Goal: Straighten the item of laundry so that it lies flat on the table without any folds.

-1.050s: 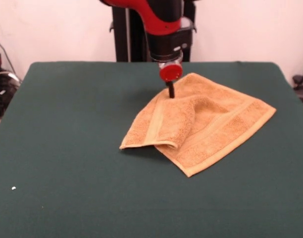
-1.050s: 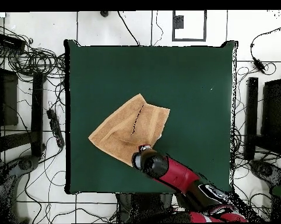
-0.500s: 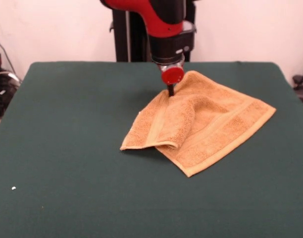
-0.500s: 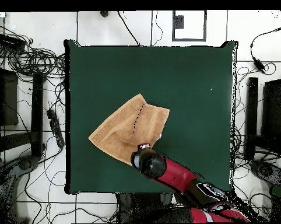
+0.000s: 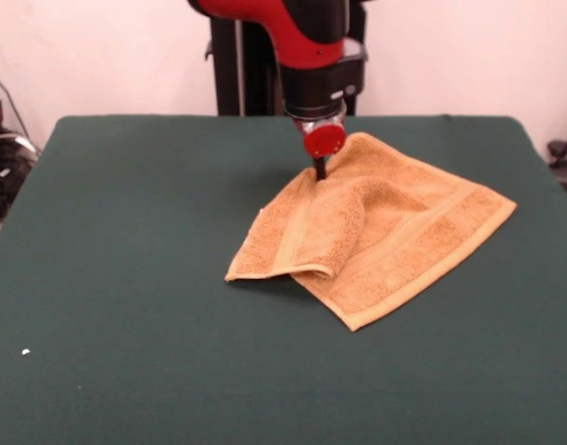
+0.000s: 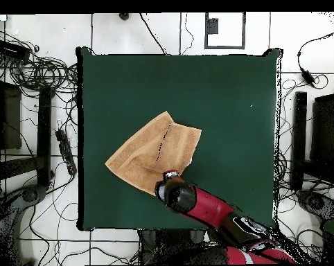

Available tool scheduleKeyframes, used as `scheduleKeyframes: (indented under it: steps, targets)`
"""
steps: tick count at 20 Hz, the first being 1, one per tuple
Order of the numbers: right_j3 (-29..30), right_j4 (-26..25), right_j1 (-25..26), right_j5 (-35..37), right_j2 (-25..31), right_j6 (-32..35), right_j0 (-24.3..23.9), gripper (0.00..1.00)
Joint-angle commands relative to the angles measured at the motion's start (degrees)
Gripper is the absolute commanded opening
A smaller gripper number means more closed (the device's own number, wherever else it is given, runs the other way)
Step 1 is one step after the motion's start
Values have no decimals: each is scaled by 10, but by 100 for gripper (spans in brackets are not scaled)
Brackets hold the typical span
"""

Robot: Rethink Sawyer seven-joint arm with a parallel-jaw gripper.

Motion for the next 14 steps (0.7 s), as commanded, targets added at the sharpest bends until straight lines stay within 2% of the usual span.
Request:
scheduleKeyframes:
  steps: [1, 7, 14]
  targets:
    - [-34, -2, 57, -50, 44, 52, 9, 0]
    - [27, -21, -23, 15, 27, 33, -15, 0]
    - [70, -44, -59, 17, 4, 33, -32, 0]
